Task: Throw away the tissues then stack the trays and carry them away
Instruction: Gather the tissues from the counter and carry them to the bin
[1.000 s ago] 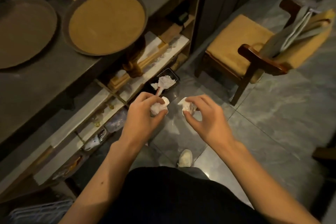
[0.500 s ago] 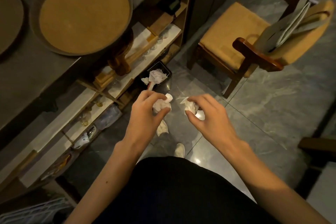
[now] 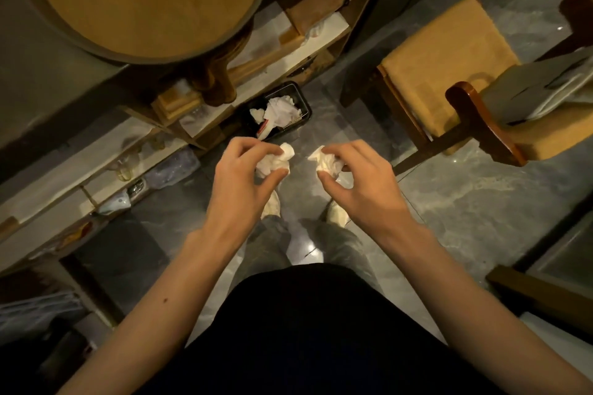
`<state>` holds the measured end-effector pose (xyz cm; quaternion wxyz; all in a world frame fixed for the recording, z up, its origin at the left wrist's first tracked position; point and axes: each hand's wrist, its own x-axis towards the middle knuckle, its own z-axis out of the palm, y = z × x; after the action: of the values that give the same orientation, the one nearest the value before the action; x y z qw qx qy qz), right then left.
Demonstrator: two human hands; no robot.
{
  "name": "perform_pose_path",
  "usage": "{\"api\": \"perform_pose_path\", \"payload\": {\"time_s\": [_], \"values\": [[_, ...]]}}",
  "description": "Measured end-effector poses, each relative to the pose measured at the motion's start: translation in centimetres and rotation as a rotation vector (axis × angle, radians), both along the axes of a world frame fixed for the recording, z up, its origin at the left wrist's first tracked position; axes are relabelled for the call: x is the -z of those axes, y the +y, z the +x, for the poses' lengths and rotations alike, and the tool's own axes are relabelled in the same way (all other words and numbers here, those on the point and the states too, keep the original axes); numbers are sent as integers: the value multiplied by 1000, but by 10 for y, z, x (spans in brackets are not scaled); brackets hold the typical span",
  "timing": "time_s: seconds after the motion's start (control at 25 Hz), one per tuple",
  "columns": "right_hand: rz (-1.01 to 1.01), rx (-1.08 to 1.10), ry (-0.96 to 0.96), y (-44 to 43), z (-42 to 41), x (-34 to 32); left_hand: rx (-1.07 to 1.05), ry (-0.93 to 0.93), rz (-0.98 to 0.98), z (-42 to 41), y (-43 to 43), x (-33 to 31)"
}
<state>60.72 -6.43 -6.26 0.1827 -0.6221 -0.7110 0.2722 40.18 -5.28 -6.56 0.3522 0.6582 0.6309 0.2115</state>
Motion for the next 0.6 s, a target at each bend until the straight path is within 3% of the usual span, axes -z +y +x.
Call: {"api": "perform_pose_path", "payload": {"time_s": [0.24, 0.44, 0.6], "values": [[-47, -140, 31, 40, 38, 32, -153, 64, -41, 35, 21, 32], [-160, -156, 169, 85, 87, 86, -267, 137, -68, 93, 45, 71], [-220, -220, 154, 120, 115, 145, -373, 63, -92, 123, 65, 129]]}}
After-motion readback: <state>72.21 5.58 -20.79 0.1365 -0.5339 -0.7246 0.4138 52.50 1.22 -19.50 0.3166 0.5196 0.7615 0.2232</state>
